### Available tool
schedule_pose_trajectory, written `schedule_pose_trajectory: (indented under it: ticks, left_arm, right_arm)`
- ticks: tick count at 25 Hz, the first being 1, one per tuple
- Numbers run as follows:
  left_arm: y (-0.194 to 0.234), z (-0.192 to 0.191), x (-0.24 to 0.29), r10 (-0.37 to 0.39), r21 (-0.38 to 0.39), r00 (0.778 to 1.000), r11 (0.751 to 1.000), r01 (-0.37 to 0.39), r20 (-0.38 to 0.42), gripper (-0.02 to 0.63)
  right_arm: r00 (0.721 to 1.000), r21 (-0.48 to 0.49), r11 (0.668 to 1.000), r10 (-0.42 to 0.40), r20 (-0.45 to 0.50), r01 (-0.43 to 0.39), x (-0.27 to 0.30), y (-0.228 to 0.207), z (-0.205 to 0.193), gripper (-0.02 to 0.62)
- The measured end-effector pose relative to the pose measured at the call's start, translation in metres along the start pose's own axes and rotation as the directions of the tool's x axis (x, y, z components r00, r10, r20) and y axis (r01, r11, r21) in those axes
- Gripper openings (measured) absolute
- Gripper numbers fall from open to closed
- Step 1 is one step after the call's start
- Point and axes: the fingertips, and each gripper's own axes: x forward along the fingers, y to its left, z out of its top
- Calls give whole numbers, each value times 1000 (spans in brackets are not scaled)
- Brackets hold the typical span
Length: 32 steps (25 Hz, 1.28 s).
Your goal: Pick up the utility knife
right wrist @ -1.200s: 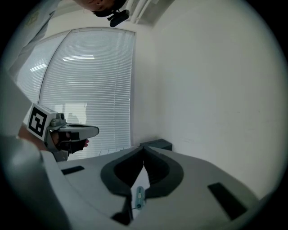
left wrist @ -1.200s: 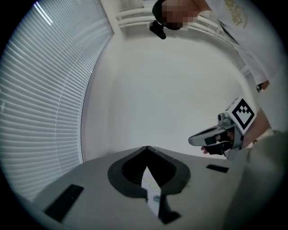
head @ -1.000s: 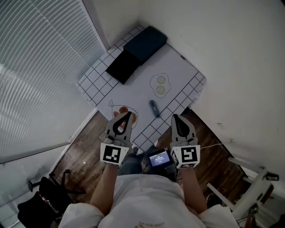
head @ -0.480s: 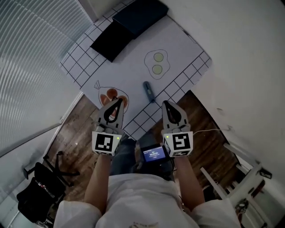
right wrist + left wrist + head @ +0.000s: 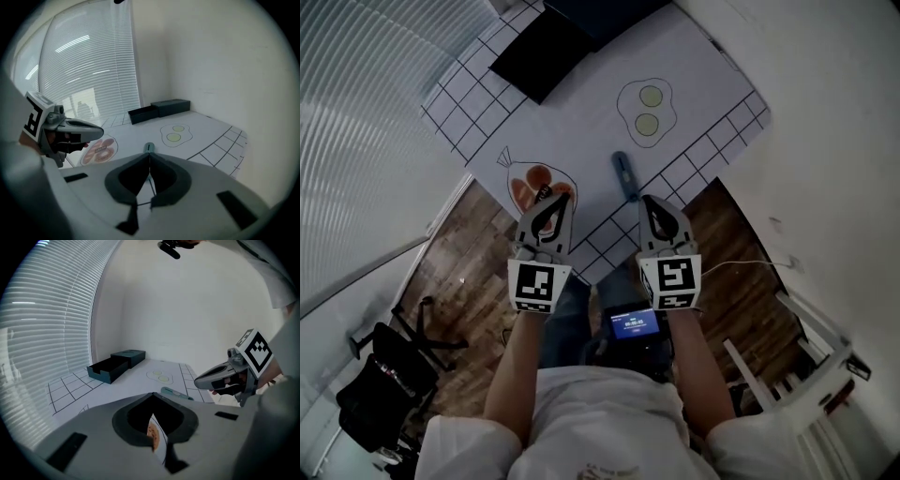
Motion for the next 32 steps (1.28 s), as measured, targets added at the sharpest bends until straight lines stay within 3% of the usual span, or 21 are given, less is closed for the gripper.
schedule_pose_trajectory:
  ticks: [8,10,12,16,19,24,28,32]
  left_arm:
    - [-1,-20,10,-12,3,999,1000,13,-52,6]
    - [-2,-23,10,-23,0,998,1000,23,-59,6]
    - [-3,-24,12,-37,-3,997,999,36,-61,6]
    - [-3,-25,15,-60,-1,996,998,60,-64,6]
    - [-5,-24,17,-78,-1,995,997,78,-68,6]
    - [-1,-26,20,-88,-11,994,996,87,-68,6]
    - [-1,-26,18,-90,-16,994,996,89,-66,6]
    - [1,-25,15,-93,-15,993,996,92,-66,6]
  right_arm:
    - [998,29,1000,-8,-67,10,27,1,-18,10]
    - [995,42,999,10,-95,-6,32,5,-23,100]
    - [992,36,999,16,-123,-11,37,8,-26,151]
    - [985,-26,1000,-11,-175,6,46,14,-28,192]
    - [973,-58,998,-37,-227,25,48,14,-34,197]
    - [961,-20,1000,-22,-274,18,51,13,-34,196]
    - [956,-12,1000,-28,-291,26,52,11,-33,143]
    - [955,-20,1000,-18,-295,13,51,11,-33,137]
